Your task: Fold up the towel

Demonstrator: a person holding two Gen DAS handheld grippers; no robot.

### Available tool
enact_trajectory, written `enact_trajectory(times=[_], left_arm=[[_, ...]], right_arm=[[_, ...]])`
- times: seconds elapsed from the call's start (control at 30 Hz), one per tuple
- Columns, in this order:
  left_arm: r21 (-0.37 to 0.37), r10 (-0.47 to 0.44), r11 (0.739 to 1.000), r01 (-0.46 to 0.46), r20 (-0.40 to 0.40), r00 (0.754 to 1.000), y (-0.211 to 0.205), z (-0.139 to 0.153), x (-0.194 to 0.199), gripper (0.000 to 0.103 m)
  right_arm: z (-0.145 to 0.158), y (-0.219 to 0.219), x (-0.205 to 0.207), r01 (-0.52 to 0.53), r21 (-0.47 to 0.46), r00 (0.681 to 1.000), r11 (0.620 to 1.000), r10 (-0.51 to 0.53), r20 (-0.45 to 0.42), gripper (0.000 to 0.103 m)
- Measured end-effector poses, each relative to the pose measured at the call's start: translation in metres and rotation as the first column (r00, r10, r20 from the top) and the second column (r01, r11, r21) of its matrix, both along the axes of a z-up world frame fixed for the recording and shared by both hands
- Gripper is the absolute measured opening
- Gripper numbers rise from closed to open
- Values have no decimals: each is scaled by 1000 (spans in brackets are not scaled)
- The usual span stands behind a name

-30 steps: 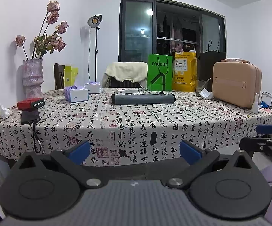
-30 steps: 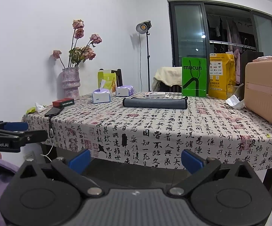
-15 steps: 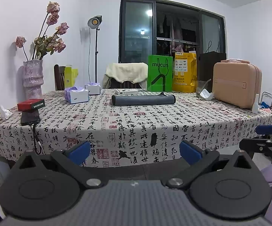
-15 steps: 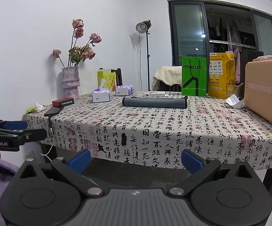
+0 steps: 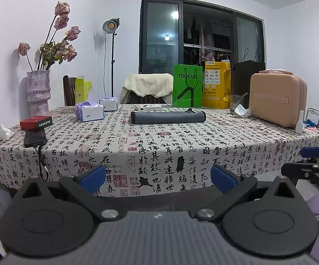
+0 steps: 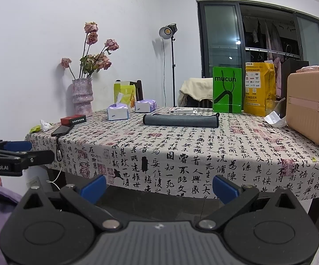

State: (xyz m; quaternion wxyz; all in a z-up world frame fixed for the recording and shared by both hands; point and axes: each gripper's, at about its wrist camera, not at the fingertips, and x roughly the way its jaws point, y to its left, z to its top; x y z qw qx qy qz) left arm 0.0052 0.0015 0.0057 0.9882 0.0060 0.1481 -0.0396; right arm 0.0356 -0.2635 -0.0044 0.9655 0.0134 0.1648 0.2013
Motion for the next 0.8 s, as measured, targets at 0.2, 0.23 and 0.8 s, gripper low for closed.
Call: enact_trajectory(times=[0.2, 0.23, 0.8], left_arm=[[1, 5, 1000, -5, -2, 1000, 1, 1, 1, 103], [1, 7, 1000, -7, -2, 1000, 1, 2, 1, 103], [-1, -7, 1000, 7, -18, 1000, -2, -1, 4, 103]], right_arm=[[-1, -3, 1, 4, 2, 1000, 1000, -4, 2, 103], [-1, -3, 1, 4, 2, 1000, 1000, -4, 3, 103], [0, -4, 2, 3, 4, 1000, 1000, -3, 3, 103]])
